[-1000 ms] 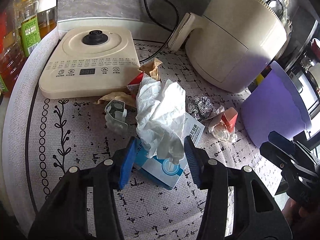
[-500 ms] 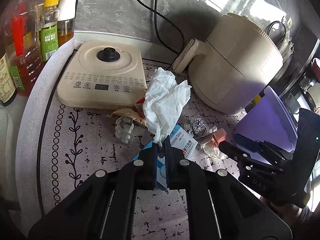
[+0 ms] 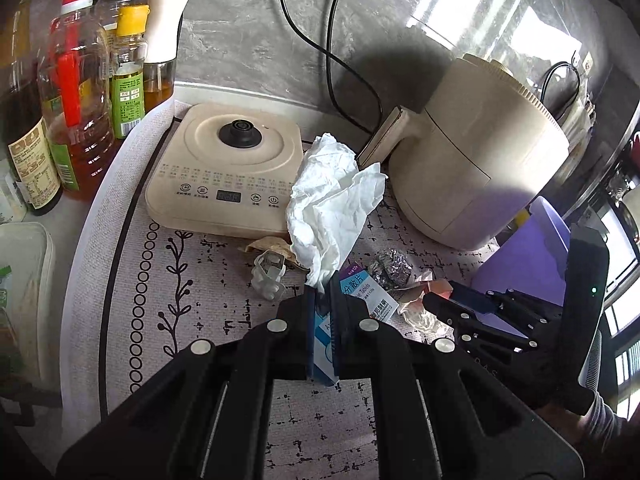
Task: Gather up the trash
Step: 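Lift the tissue with the left gripper while the right grasps the red cup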
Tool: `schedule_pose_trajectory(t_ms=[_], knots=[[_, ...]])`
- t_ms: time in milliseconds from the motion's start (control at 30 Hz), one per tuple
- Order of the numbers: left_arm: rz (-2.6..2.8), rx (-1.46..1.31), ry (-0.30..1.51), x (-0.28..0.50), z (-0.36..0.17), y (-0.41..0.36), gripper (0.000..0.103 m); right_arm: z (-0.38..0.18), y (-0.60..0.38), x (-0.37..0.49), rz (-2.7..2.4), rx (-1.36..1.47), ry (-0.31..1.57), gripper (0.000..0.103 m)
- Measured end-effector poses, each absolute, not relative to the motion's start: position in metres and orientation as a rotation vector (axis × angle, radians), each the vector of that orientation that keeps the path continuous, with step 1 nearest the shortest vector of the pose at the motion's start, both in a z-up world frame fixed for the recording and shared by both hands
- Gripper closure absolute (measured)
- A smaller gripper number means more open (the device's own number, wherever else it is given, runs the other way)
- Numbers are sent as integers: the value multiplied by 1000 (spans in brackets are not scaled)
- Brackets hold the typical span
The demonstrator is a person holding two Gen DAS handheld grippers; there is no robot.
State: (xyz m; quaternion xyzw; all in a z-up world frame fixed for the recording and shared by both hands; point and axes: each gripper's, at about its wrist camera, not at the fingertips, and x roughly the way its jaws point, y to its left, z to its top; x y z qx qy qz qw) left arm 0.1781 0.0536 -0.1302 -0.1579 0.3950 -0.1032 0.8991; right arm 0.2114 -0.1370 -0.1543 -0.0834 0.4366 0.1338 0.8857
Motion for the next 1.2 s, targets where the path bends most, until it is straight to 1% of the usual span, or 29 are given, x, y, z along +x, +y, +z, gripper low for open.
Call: schedule_pose_trajectory(t_ms=[100,400,700,933,1200], knots=[[-203,-333,803,174,-126,60,96,-142,-132,207,286,-213,873,76],[-209,-323,753,168,-108,80,96,-101,-126,199,238,-178,791,77],[-271,-292,694,167,-80,84,96,-55,-125,178,197,-125,710,77],[-284,-291,649,167,-58,70,96,-24,-138,164,230,-86,638,77],[-313,-288,609,168,-39,27,96,6,-179,151,224,-67,554,77]])
